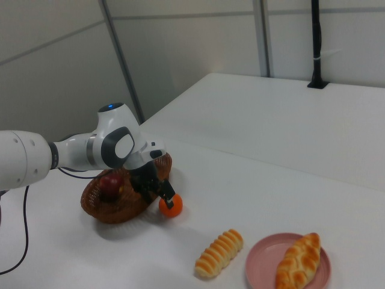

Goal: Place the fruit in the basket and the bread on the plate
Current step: 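Move the gripper to the orange and lower onto it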

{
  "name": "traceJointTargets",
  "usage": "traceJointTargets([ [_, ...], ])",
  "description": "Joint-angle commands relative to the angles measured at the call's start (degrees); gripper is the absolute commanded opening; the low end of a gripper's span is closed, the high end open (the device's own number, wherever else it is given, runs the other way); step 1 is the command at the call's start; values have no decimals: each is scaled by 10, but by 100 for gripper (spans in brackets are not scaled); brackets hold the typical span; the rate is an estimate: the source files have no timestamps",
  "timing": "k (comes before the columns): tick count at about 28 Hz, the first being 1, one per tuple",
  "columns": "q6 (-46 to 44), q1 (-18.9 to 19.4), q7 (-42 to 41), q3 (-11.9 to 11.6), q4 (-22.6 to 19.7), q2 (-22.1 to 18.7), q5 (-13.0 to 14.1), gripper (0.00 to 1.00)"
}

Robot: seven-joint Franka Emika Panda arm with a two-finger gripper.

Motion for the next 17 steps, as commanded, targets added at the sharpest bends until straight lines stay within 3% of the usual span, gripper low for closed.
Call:
traceJointTargets([
  [1,10,10,11,-11,3,3,2,100],
  [6,11,9,10,-27,32,33,1,100],
  [14,40,9,12,-28,41,64,-10,100],
  [17,41,12,20,-28,42,75,-28,100],
])
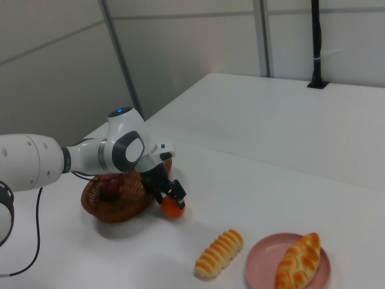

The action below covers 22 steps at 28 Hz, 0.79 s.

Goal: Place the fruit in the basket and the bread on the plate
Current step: 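Move the gripper to the orange and lower onto it, then close the gripper on the orange and lift it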

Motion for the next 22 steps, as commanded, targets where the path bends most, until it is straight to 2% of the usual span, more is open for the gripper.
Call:
traceJointTargets([
  [1,11,11,25,-7,9,33,-30,100],
  [3,12,15,39,-6,9,38,-43,100],
  [4,12,16,45,-5,9,38,-48,96],
  [5,12,17,47,-5,9,38,-53,86],
  [6,12,17,48,-5,9,38,-58,59],
  [9,12,17,50,-5,9,37,-55,7],
  [10,12,17,50,-5,9,37,-55,0],
  [18,11,17,51,-7,9,33,-52,0],
  [22,9,17,62,-7,9,13,-44,0],
])
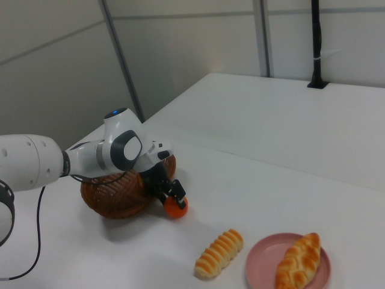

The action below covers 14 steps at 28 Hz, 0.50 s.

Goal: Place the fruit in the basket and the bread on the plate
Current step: 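Close the gripper on the orange and lift it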

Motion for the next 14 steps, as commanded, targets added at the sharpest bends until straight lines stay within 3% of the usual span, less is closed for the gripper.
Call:
traceJointTargets([
  [1,7,10,32,-7,5,3,4,0],
  [8,-18,10,32,-7,4,-33,26,0],
  [14,-53,10,29,-7,4,-76,27,0],
])
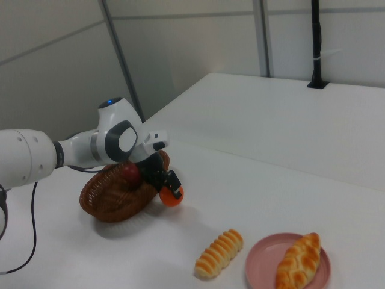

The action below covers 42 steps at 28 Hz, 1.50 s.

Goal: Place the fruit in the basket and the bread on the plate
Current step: 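Close the gripper on the orange and lift it, then carry the orange into the basket and release it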

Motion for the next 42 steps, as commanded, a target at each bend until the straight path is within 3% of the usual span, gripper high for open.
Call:
traceJointTargets([
  [1,-47,8,5,-7,-6,-55,9,0],
  [6,-81,11,6,-5,-6,-94,11,0],
  [8,-89,31,8,-7,-6,-102,14,0],
  [18,-98,105,45,-8,-6,-91,24,0],
  [24,-97,115,58,-3,-6,-70,24,0],
  [26,-97,115,58,-1,-6,-67,23,19],
  [27,-97,115,58,0,-6,-66,23,42],
  [28,-97,116,58,0,-6,-66,23,74],
  [29,-98,116,62,4,-6,-65,21,100],
  [34,-100,116,74,18,-9,-66,15,100],
  [42,-102,115,87,16,-9,-66,15,100],
])
